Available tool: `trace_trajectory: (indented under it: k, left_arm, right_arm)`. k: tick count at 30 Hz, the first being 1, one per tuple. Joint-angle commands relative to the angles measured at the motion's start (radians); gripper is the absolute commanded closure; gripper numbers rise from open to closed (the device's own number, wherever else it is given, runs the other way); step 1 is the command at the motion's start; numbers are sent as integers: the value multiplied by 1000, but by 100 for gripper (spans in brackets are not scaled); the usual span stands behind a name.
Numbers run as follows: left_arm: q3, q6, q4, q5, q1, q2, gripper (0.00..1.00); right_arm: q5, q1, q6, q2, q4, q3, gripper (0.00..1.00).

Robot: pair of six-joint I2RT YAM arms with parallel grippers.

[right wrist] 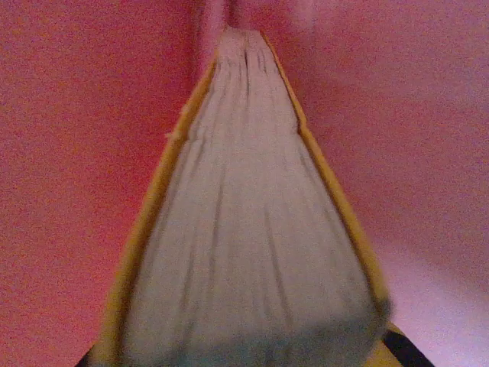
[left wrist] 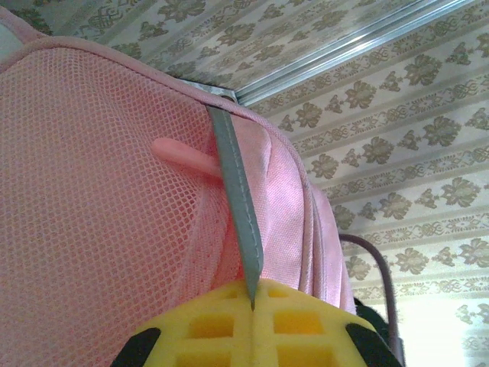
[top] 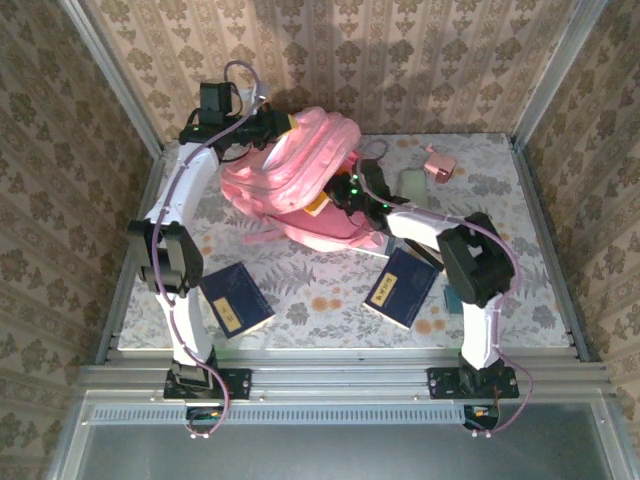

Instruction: Pack the student bag

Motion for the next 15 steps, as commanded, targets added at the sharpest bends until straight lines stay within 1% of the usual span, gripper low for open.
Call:
trace_trajectory:
  k: [1,3,4,6,7,9,11,12,15]
  left_arm:
    - [58,-48,126,90,0,-64,100]
    - [59,-67,147,99,5,-54,100]
    - [60,-72,153,99,8,-52,100]
    - [63,-76,163,96,25,-39,100]
    - [67,-79,166,93,37,-32,100]
    - [61,-116,200,100,66,-17,100]
    - [48,-138,229,94,92,-12,100]
    - [40,-141,236,87,104,-11,100]
    - [17,-142,248,63,128,-10,100]
  right_arm:
    - [2,27,-7,86,60,147,91]
    - [6,42,-15,160,20,242,82]
    - [2,47,-21,191,7,284,74]
    - [4,58,-47,239,-67,374,50]
    - [7,62,-66,247,-93,402,42]
    - [24,68,-109,227,-136,414,23]
    - [38,69,-154,188,-154,390,8]
    - [40,67,-175,162,-159,370,5]
    - [21,57,-231,84,-160,307,2]
